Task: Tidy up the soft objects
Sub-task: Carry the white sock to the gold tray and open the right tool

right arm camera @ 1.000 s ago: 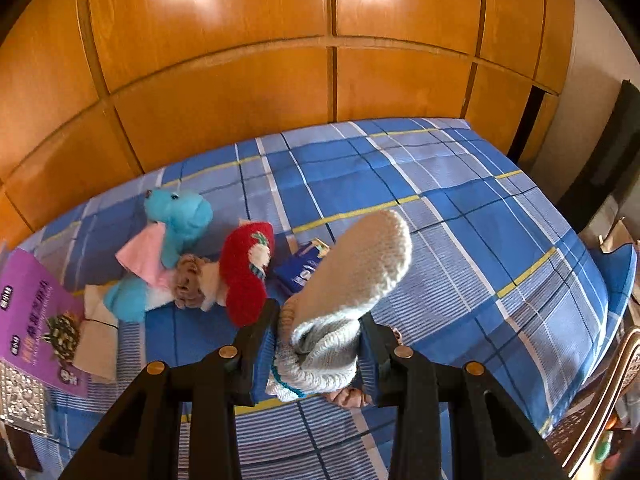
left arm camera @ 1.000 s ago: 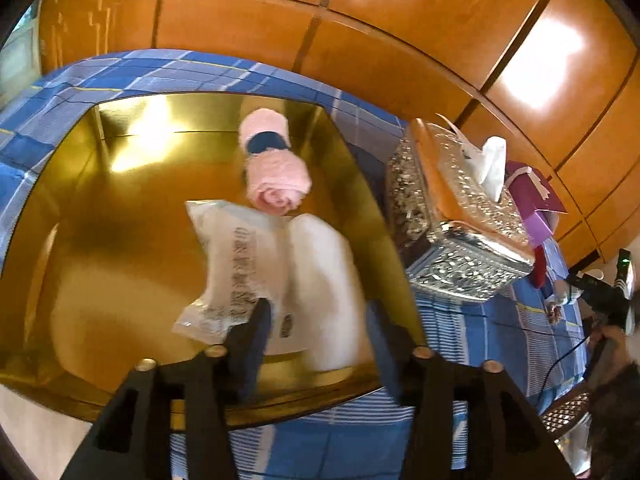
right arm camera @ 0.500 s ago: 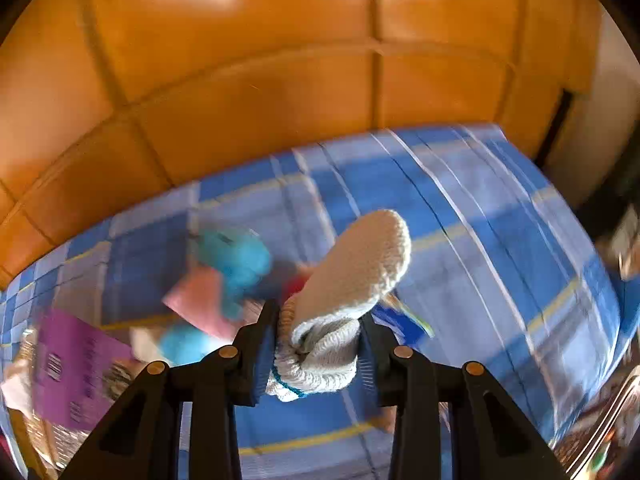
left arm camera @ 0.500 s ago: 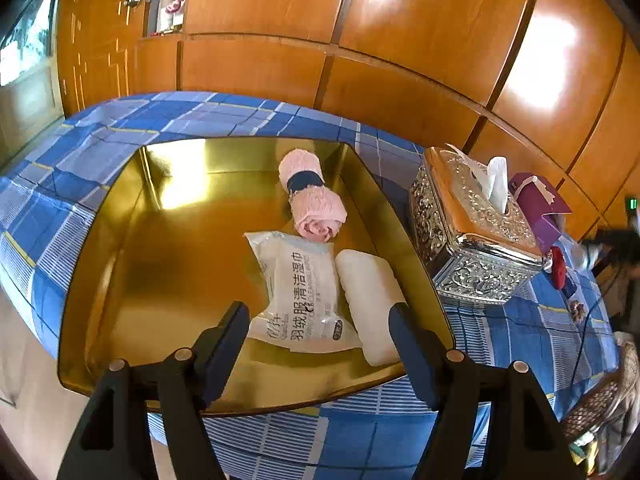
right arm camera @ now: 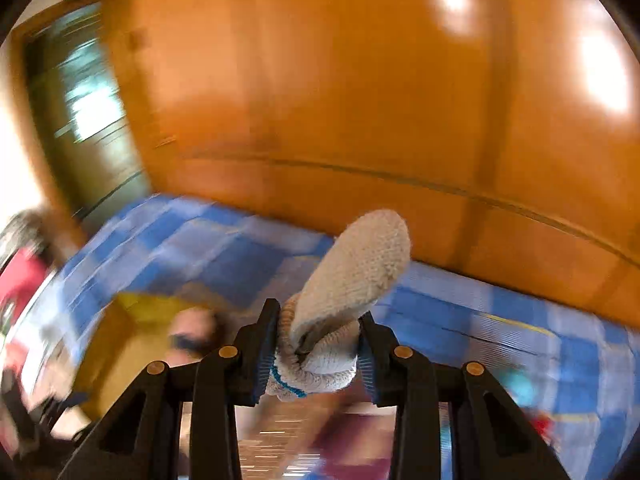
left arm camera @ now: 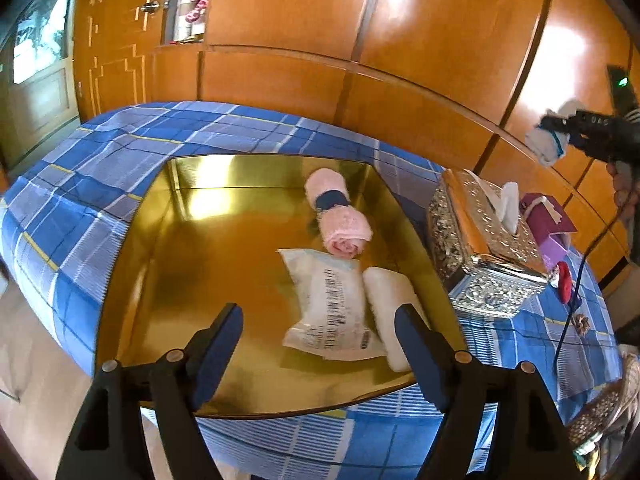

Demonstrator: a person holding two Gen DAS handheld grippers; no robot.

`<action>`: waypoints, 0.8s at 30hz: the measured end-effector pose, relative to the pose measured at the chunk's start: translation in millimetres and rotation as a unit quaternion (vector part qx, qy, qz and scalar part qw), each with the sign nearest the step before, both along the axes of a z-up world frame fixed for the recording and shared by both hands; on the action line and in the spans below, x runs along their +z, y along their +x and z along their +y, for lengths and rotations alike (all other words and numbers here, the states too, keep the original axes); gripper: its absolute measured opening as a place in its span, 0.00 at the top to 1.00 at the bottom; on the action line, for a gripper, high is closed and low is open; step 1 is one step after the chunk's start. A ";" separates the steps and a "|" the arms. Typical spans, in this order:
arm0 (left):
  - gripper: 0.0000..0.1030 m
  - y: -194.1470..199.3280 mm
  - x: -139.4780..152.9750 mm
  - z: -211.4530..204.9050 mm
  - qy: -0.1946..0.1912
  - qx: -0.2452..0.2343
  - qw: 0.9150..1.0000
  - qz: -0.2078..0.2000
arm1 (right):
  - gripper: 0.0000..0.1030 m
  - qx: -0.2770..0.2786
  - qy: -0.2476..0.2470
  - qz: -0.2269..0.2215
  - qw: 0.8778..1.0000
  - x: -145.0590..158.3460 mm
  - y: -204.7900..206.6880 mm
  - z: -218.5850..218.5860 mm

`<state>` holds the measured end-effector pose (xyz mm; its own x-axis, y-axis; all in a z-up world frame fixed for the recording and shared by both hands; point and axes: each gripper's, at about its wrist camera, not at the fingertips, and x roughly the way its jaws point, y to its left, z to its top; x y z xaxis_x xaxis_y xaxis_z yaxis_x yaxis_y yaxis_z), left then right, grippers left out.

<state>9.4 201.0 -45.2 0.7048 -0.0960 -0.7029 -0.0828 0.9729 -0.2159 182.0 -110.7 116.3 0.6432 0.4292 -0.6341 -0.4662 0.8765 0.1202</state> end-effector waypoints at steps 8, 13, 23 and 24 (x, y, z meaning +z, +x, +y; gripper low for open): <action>0.24 -13.8 3.7 45.5 0.012 0.076 0.997 -0.008 | 0.65 0.161 -0.024 0.058 0.985 -55.9 -57.0 136.6; 0.24 -15.0 -4.7 61.2 -0.003 0.102 0.995 0.004 | 0.64 0.153 -0.008 0.130 0.979 -105.1 -47.1 186.5; 0.24 -10.7 -4.4 44.0 0.013 0.074 0.997 -0.005 | 0.28 0.127 0.023 0.192 0.973 -135.3 -30.0 218.6; 0.24 -10.1 -5.6 42.7 0.011 0.072 0.997 -0.003 | 0.28 0.123 0.026 0.191 0.974 -134.7 -30.9 214.7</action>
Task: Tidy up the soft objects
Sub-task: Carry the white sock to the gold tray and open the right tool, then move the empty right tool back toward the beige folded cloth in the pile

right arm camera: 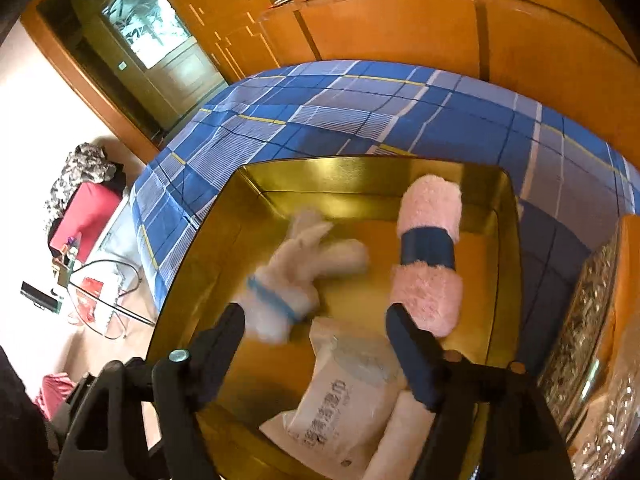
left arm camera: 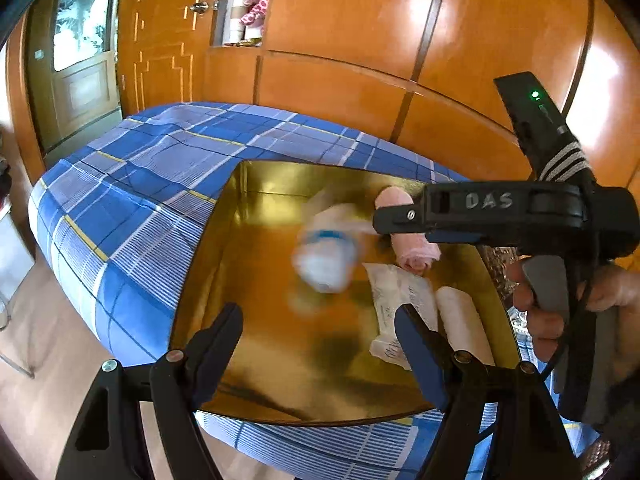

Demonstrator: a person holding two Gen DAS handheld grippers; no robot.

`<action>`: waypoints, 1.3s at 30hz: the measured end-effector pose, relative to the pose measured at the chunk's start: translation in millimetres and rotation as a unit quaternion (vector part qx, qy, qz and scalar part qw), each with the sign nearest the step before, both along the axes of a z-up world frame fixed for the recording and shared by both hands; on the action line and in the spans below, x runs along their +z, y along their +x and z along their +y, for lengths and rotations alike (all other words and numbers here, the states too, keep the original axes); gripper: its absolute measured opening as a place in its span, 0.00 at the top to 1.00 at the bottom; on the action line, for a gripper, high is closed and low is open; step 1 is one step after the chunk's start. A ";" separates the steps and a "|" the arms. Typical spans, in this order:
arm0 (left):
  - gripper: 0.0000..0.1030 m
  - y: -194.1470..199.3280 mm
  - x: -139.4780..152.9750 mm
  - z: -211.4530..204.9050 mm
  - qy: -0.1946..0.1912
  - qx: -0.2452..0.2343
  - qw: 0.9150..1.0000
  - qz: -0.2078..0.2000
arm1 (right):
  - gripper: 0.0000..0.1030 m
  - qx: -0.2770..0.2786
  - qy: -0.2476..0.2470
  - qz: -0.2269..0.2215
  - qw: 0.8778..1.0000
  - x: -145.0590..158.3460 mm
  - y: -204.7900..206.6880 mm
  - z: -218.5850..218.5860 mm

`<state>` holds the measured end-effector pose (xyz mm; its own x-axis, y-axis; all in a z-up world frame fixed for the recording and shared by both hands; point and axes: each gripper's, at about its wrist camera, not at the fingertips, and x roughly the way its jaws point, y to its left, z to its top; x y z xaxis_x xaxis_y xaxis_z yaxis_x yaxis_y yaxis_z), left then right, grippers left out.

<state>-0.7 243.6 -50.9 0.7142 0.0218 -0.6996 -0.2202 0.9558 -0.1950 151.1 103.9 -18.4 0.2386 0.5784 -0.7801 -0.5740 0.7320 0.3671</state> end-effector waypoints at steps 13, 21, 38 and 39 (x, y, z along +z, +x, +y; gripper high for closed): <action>0.24 0.2 -6.0 -17.2 0.007 -0.012 1.000 0.008 | 0.38 -0.026 -0.013 -0.151 0.988 46.8 -71.5 -96.3; 0.24 0.0 -6.5 -31.0 0.014 -0.027 0.999 0.010 | 0.53 -0.125 0.025 -0.104 0.986 28.3 -109.1 -248.3; 0.24 2.9 -11.1 -65.3 0.016 -0.056 0.998 0.035 | 0.59 -0.336 0.050 0.047 0.939 -69.2 -0.3 -372.0; 0.24 2.8 -11.0 -64.0 0.016 -0.054 0.998 0.036 | 0.59 -0.329 0.044 0.042 0.942 -67.8 -1.1 -369.2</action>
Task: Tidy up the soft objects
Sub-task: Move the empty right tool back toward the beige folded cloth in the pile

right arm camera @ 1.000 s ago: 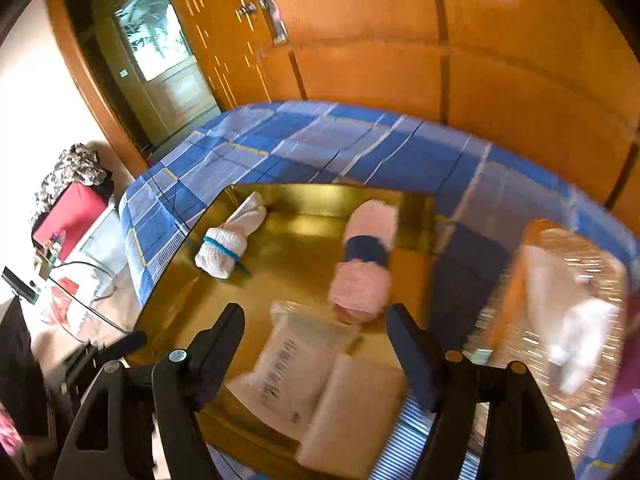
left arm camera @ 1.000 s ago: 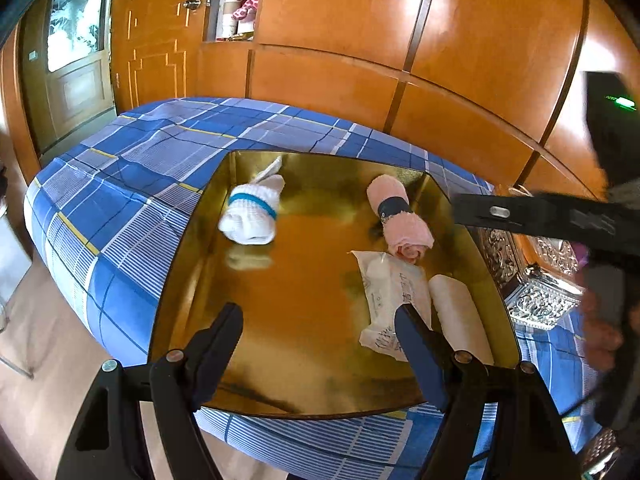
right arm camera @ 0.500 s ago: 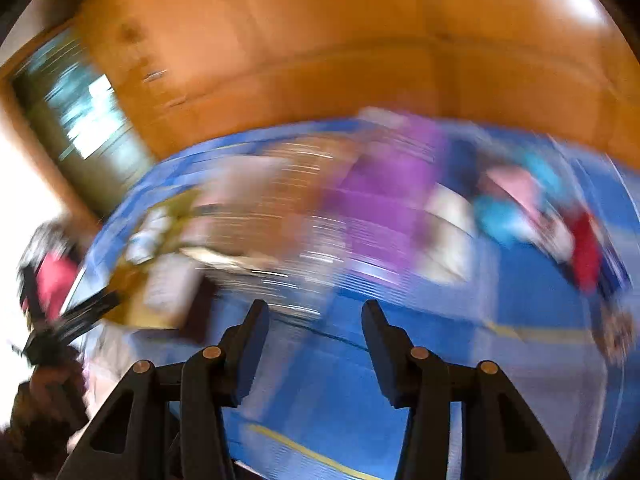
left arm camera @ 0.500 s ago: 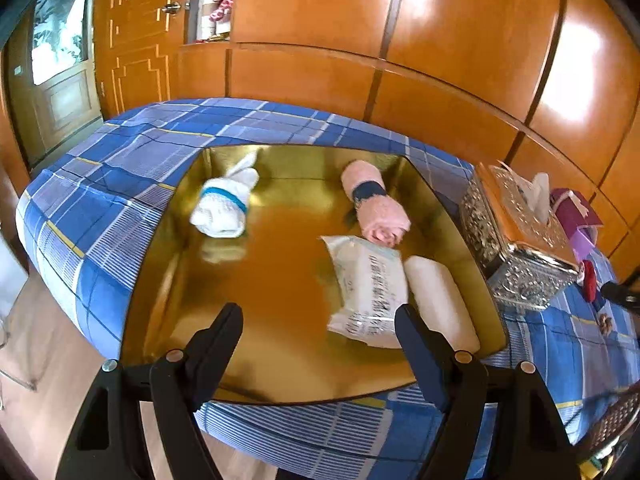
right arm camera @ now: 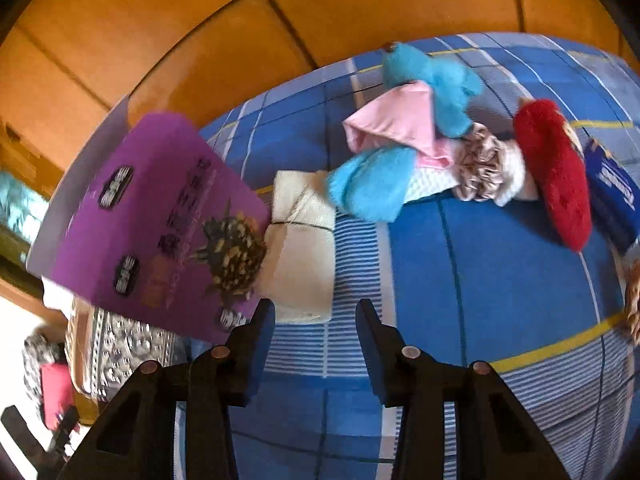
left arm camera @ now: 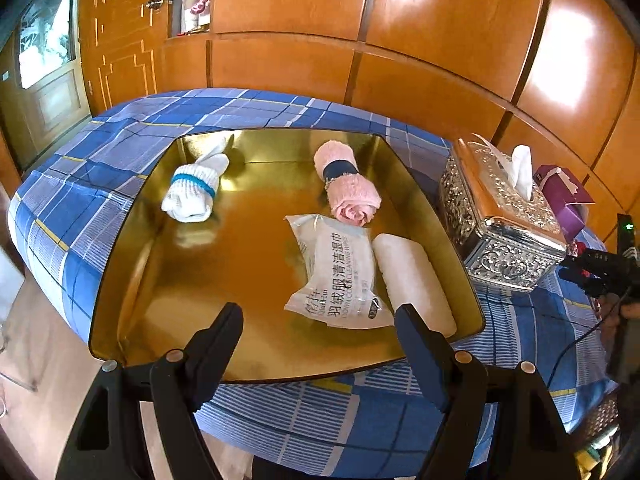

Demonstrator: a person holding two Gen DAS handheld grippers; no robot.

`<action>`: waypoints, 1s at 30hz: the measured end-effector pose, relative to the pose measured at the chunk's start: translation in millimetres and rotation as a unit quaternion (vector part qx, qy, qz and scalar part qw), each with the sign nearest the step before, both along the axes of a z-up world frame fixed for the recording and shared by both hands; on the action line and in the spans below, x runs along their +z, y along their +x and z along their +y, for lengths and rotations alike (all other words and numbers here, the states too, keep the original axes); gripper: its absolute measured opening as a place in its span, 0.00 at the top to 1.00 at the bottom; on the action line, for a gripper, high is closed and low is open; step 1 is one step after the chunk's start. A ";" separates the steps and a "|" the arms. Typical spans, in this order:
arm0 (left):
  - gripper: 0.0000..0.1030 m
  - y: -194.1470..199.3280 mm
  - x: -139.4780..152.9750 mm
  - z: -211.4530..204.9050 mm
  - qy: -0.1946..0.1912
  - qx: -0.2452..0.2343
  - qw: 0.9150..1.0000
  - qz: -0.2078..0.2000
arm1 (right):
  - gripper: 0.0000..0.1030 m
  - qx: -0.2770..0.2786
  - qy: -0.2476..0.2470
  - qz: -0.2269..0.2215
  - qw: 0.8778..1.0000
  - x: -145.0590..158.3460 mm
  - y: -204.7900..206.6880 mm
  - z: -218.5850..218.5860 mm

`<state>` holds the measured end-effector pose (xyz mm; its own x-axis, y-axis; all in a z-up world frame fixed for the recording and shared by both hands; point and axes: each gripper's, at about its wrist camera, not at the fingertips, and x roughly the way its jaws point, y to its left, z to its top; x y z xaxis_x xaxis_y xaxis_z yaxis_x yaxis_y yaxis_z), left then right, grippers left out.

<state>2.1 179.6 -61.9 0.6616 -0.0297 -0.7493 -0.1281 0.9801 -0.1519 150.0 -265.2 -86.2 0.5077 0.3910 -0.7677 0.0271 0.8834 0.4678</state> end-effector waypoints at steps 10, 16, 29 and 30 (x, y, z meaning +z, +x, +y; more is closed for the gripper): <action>0.24 6.1 -5.2 -3.7 -0.003 -0.003 1.000 0.012 | 0.59 0.061 -0.149 -0.057 0.985 6.1 7.0 38.8; 0.24 5.7 -6.4 -5.9 -0.004 -0.006 1.000 0.016 | 0.90 0.053 -0.171 -0.070 0.981 8.3 23.1 43.7; 0.24 7.7 -5.2 -20.9 -0.010 -0.039 0.999 0.009 | 0.74 0.086 -0.146 -0.014 0.985 16.0 -48.6 10.4; 0.24 7.5 -4.6 -22.3 -0.010 -0.041 0.999 0.007 | 0.66 0.086 -0.142 -0.016 0.986 15.3 -52.8 8.7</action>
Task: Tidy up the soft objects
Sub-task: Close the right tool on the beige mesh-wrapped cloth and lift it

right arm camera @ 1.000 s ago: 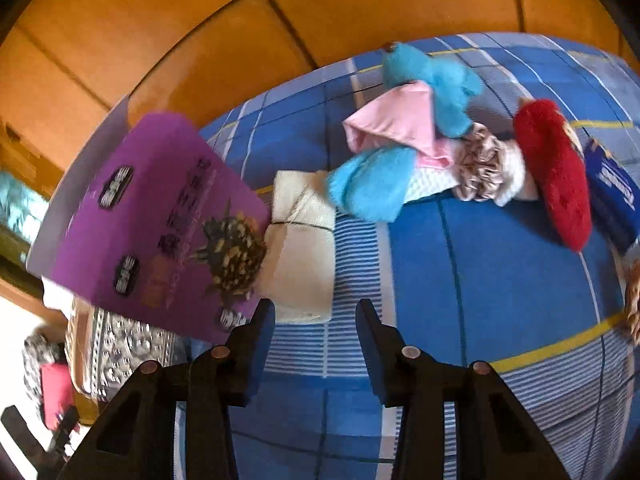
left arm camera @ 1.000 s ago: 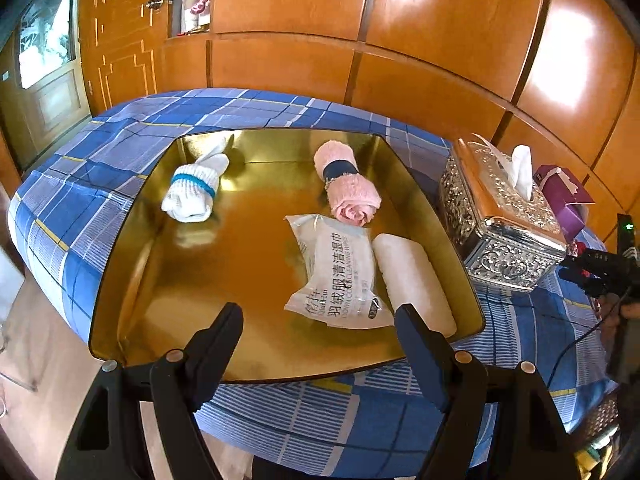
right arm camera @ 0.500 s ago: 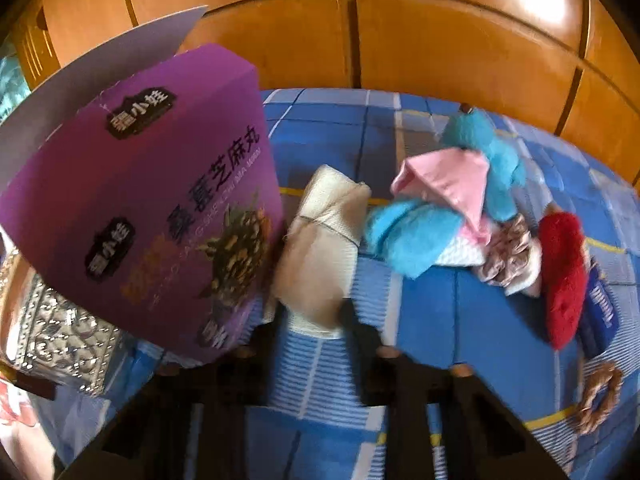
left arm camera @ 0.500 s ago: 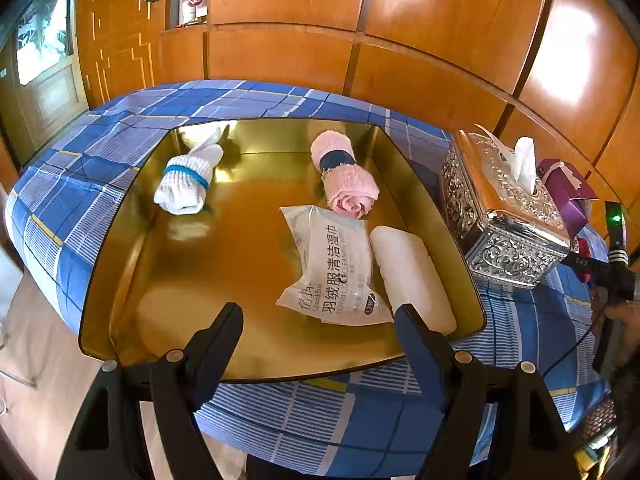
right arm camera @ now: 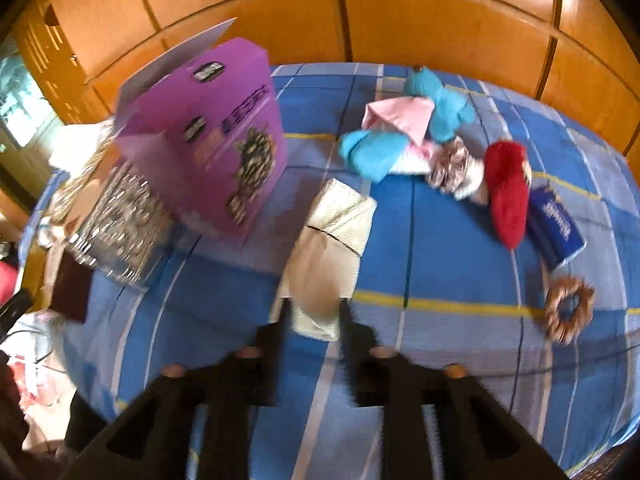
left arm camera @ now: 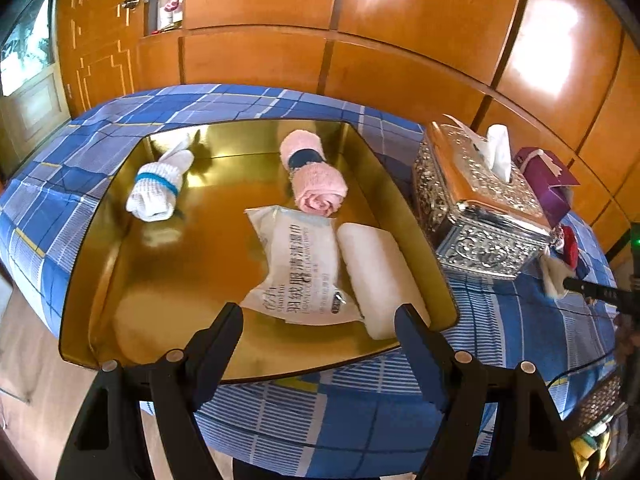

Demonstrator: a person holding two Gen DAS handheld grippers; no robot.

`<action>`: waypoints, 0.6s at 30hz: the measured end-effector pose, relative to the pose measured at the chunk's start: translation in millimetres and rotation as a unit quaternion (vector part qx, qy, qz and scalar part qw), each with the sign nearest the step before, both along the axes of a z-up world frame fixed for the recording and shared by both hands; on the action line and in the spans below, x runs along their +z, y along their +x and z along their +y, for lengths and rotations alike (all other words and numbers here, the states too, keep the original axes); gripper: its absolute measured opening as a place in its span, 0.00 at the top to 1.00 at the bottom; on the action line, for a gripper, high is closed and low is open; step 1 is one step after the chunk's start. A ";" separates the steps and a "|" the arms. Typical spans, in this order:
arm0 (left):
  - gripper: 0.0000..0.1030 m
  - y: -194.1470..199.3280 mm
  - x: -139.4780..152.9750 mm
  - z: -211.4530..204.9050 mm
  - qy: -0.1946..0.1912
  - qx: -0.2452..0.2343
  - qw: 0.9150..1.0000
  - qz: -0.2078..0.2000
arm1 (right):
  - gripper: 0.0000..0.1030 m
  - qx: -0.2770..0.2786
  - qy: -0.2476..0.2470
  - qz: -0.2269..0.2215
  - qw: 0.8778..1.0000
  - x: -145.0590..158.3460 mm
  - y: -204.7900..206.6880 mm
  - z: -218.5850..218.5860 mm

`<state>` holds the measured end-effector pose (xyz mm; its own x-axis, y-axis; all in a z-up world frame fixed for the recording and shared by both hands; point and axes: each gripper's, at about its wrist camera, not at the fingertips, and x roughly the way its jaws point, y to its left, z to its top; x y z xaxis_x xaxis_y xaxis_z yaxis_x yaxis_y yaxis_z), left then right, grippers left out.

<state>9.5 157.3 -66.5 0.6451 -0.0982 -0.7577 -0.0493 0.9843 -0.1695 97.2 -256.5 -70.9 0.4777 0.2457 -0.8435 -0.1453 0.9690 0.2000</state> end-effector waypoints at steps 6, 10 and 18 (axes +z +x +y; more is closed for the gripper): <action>0.24 -3.0 4.5 -5.7 0.001 -0.009 1.000 -0.007 | 0.34 -0.040 0.057 -0.001 0.998 4.4 9.3 -15.4; 0.24 -4.6 7.6 -9.5 0.003 -0.014 1.000 -0.010 | 0.34 -0.069 0.042 0.007 0.997 -1.6 39.9 -14.0; 0.24 -4.5 27.1 -39.7 0.019 -0.077 0.996 -0.035 | 0.62 -0.045 -0.027 0.036 0.998 -22.2 61.3 10.7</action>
